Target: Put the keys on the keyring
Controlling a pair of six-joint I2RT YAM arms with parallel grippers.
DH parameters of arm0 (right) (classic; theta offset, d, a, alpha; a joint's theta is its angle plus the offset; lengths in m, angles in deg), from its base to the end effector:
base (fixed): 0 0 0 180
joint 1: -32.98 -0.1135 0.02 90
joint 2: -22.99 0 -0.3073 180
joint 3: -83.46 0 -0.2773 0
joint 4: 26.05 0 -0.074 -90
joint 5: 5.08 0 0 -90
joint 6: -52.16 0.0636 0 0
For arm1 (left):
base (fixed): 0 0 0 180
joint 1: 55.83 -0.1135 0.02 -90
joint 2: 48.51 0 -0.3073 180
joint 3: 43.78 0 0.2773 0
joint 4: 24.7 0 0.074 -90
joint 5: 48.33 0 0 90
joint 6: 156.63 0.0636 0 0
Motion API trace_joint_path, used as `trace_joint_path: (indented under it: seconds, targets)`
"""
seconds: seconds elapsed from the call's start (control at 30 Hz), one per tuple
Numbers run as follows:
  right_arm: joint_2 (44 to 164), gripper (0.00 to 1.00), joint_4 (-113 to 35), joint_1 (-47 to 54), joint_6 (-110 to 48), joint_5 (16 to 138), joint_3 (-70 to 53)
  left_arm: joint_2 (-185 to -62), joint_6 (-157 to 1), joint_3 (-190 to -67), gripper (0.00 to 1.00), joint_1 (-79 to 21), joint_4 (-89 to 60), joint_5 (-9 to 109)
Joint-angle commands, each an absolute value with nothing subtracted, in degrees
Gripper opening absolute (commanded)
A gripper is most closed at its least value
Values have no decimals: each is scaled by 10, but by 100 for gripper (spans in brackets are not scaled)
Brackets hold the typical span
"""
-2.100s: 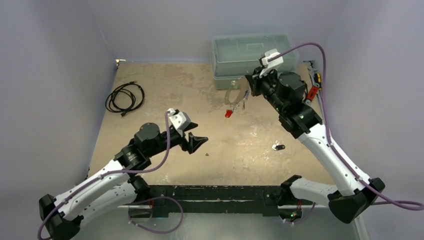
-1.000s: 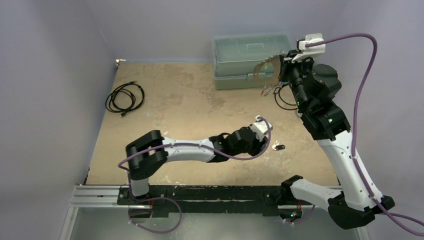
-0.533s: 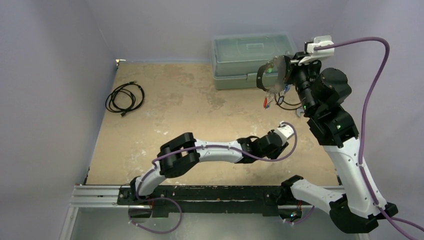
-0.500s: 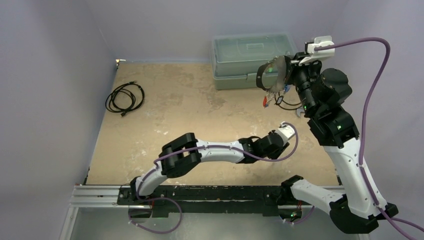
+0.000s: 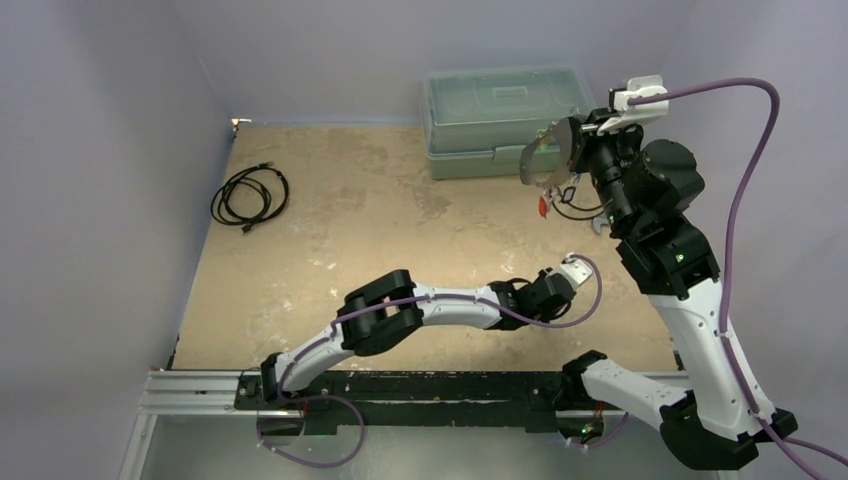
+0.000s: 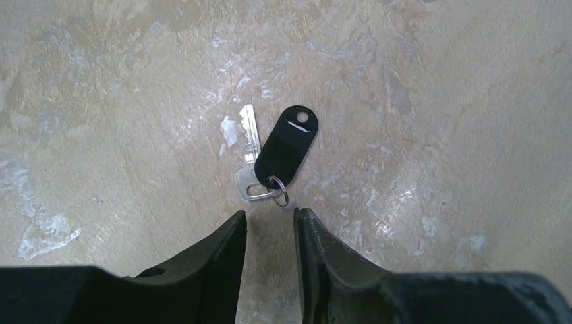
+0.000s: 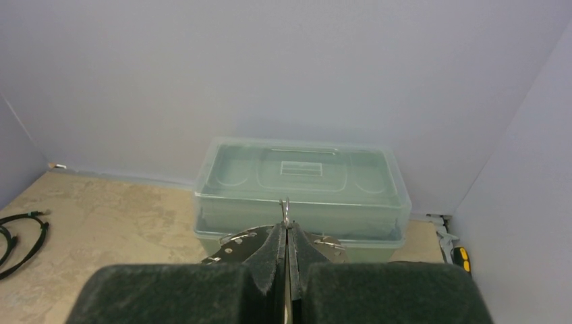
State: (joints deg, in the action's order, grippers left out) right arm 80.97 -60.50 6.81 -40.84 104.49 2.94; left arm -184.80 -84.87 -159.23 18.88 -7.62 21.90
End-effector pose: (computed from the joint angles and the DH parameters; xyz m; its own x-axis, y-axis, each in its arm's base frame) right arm 0.1868 0.0681 0.5742 0.1161 0.0021 -0.9932 -0.1113 0.9937 -0.0109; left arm 0.1808 -0.5797 0.1449 -0.4160 0.4048 -0.8143 0.7446 0.6657 -0.0495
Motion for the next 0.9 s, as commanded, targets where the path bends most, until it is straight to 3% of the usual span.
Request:
trace_joint_path:
  seconds: [0.0, 0.3, 0.47, 0.67, 0.77, 0.87]
  targets:
    - [800, 0, -578, 71, -410, 1033, 29, -1860, -834, -1617, 32, 192, -100, 211]
    - [802, 0, -580, 71, -409, 1030, 31, -1879, -828, -1640, 35, 192, -104, 211]
    - [804, 0, -581, 71, -407, 1027, 29, -1889, -824, -1651, 30, 192, -103, 212]
    - [804, 0, -582, 72, -406, 1023, 28, -1892, -813, -1650, 15, 192, -105, 204]
    - [806, 0, -584, 71, -404, 1020, 28, -1891, -808, -1649, 13, 192, -108, 196]
    - [806, 0, -585, 71, -402, 1017, 28, -1891, -800, -1646, 0, 192, -113, 194]
